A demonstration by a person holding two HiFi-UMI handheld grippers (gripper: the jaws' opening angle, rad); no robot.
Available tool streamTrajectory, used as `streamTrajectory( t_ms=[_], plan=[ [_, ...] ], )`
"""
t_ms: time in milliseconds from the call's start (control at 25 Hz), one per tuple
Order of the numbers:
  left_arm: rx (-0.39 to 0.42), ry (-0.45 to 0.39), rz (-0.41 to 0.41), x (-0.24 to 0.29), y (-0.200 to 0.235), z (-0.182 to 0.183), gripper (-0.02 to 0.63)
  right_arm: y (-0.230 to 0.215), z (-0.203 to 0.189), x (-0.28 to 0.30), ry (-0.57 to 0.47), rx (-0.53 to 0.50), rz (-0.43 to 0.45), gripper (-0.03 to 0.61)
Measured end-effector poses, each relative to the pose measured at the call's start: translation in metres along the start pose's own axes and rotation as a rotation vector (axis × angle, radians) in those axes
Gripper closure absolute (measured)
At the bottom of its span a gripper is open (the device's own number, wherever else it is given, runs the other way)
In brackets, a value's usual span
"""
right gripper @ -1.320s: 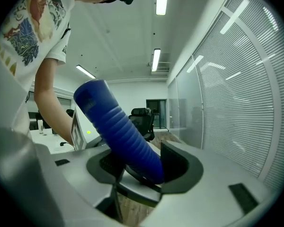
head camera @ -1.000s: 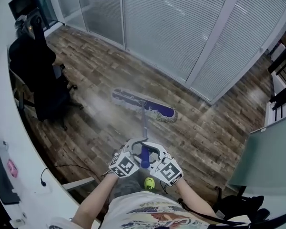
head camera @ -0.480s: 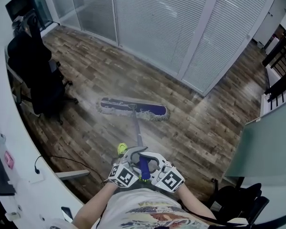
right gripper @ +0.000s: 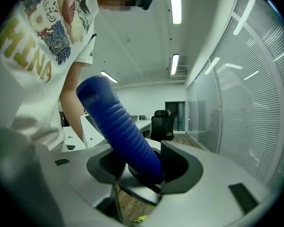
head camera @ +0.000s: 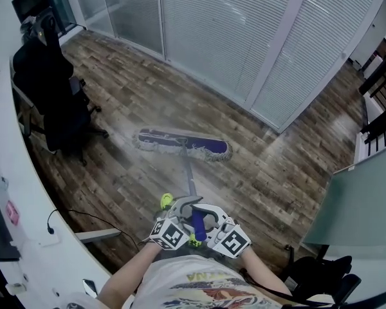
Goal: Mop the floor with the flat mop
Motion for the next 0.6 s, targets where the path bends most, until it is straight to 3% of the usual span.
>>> streamTrajectory(
  t_ms=[240, 600],
  plan=[
    [-0.015, 0.0, 0.006, 0.0, 0.061, -0.018, 0.459, -0.043, 0.006, 0.048, -0.023, -0.02, -0.005, 0.373],
    [-0.047, -0.004, -0.002, 0.003, 0.216, -0.045, 0.459, -0.155, 0.031, 0.154, -0.022, -0.009, -0.023, 0.373]
  ],
)
Point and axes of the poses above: the fingertips, and each gripper's own axes: x forward along the fingers, y to its left, z out of its top, the point moved 4 cm from there along -x, backward along the fingers, and after that the axes turned 1 degree about x, right-handed, at the moved point
